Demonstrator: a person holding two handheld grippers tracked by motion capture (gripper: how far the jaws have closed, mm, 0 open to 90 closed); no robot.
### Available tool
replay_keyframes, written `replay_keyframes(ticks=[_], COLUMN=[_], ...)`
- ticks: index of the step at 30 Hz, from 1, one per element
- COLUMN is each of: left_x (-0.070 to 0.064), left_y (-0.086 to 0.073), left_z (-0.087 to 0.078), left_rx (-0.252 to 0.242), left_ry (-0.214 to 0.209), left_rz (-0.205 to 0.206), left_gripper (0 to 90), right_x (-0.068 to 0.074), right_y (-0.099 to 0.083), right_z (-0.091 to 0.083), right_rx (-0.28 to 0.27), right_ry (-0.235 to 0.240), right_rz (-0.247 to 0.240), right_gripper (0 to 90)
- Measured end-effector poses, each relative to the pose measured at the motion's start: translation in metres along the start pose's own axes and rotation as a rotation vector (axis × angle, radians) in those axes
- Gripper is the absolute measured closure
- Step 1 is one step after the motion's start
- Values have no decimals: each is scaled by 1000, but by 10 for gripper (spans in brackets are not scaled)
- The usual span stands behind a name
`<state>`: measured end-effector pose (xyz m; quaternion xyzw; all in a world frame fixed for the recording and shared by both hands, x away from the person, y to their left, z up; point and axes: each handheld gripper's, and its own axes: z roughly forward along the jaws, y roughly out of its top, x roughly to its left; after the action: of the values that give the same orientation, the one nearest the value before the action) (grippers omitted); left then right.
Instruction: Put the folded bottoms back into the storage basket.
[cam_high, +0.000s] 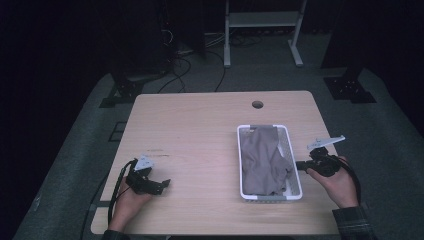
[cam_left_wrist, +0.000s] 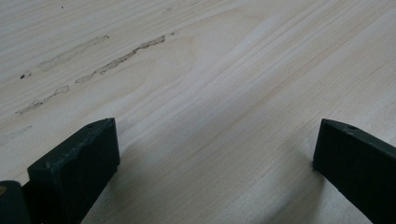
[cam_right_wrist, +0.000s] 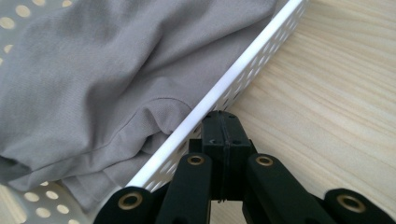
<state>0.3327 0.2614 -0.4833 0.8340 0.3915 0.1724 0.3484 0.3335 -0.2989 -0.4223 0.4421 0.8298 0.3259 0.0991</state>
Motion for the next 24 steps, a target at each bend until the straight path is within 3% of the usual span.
replay_keyframes(ticks=[4,11,14,18,24], left_x=[0,0,0,0,0], left_y=[0,0,0,0,0], left_z=[0,0,0,0,0], left_rx=[0,0,0,1,1], left_ry=[0,-1,-1,-2,-2], left_rz=[0,1,1,3,3], left_gripper=[0,0,0,0,0], right_x=[-5,-19,-24,-31,-42], right_y=[-2,-10,-13,-18,-26], right_z=[-1,-1,2,8,18], right_rx=[-34,-131,-172,-208,-186], right_ry=[-22,-103,-120,-155,-181], right_rz=[10,26,23,21,54], right_gripper=[827,481,375,288,246])
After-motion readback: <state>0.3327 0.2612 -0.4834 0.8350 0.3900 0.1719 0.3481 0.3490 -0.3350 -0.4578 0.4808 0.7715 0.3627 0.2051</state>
